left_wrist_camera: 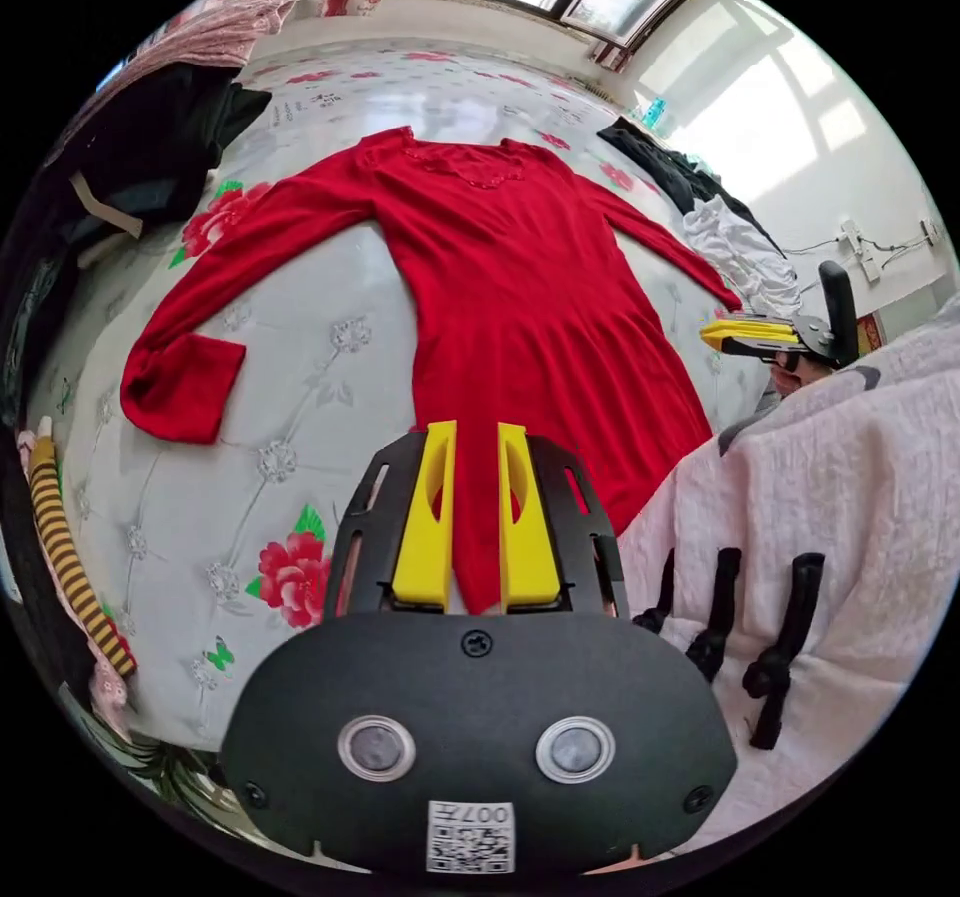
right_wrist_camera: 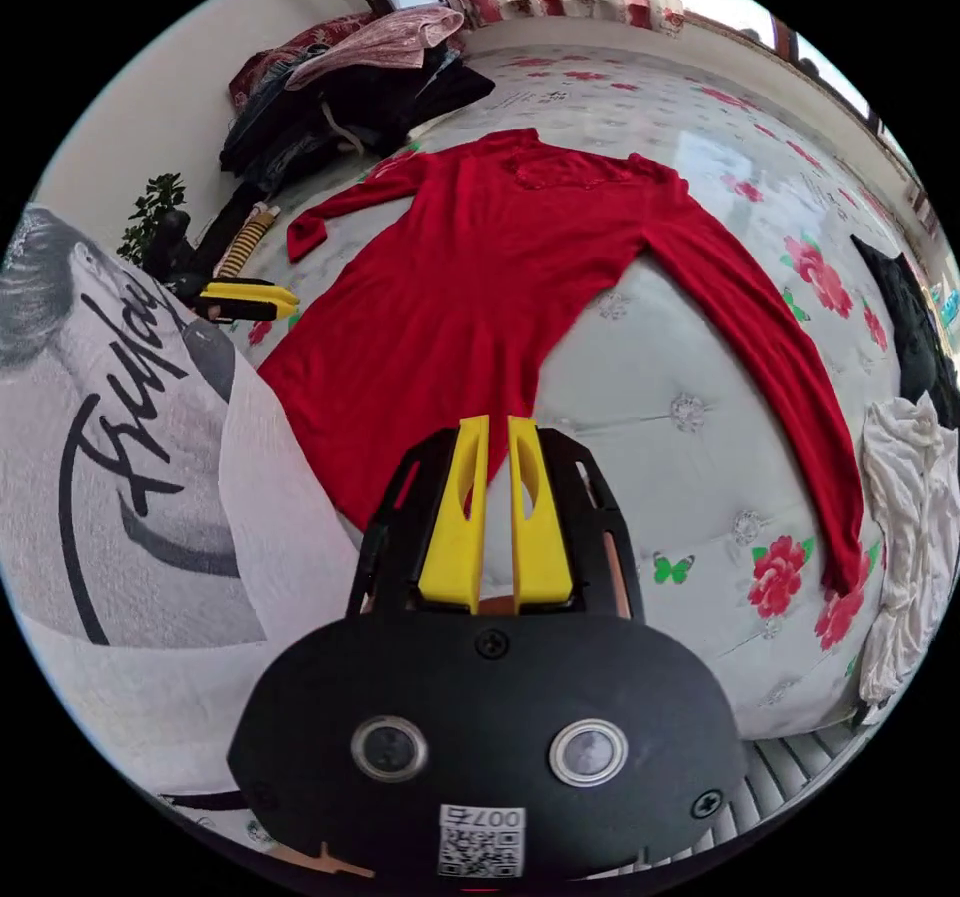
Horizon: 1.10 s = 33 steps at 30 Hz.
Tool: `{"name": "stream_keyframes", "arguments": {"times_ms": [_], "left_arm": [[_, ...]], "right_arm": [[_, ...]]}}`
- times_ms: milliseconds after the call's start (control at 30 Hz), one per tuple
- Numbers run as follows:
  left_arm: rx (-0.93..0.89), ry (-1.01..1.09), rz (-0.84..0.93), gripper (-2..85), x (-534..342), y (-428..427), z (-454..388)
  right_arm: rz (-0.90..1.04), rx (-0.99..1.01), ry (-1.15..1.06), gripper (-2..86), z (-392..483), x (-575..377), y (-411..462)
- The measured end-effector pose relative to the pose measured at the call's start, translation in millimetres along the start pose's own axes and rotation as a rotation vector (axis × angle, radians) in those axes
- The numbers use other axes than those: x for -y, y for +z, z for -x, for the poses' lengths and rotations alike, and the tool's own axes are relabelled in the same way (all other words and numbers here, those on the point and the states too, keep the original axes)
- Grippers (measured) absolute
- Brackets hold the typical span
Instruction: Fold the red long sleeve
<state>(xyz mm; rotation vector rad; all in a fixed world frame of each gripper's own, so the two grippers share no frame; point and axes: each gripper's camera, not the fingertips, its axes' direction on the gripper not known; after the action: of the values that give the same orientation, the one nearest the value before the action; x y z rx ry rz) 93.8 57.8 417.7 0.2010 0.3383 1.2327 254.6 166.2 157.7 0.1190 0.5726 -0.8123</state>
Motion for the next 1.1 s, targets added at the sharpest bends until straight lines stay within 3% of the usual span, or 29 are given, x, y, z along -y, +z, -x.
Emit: {"name": "stream_keyframes", "arguments": {"times_ms": [67,100,200,267,333,433,633,733,900,967,1100], "left_arm": [[0.023,0.008,0.091,5.9,-17.1,21.3,-1.6],[0.055,-0.005,0.028,5.0,-28.0,17.3,0.4],[-0.019,-0.078,0.002,6.6,-30.0,2.2,26.0],[-0.053,-0.165,-0.112,7.5,-35.3,-21.8,53.4],[-0.023,-0.361,-0.221,7.6,-41.7,-49.8,106.5],[0.049,-0.565,-0.289,7.8,-41.6,-75.4,174.5],[0.071,-0.75,-0.248,10.3,-5.0,-92.8,270.6],[0.127,-0.816,-0.216,7.0,9.0,-90.0,288.4],[0.092,-0.781,-0.238,-0.1,24.6,-100.0,297.6],[0.083,-0.783,-0.347,-0.6,24.3,-133.6,295.0],[0.319,-0.453,-0.597,-0.9,54.1,-243.8,224.5]], "right_arm": [[0.073,0.042,-0.002,1.9,17.4,-18.0,17.4],[0.15,0.044,0.005,2.1,25.2,-28.8,34.5],[0.06,-0.03,0.069,2.3,34.3,-41.6,17.6],[0.068,0.001,0.111,2.3,32.6,-36.3,2.4],[-0.061,0.025,0.123,2.2,35.1,-36.5,-31.1],[-0.109,0.018,0.128,1.8,39.2,-29.7,-58.5],[-0.144,-0.03,0.062,0.7,61.3,-13.9,-94.2],[-0.151,-0.052,0.04,0.3,67.7,-9.0,-107.2],[-0.145,-0.078,0.034,0.0,66.9,-4.2,-126.5],[-0.149,-0.09,0.033,0.0,64.6,-3.9,-135.6],[-0.166,-0.086,0.054,-0.2,52.5,-3.4,-153.1]]}}
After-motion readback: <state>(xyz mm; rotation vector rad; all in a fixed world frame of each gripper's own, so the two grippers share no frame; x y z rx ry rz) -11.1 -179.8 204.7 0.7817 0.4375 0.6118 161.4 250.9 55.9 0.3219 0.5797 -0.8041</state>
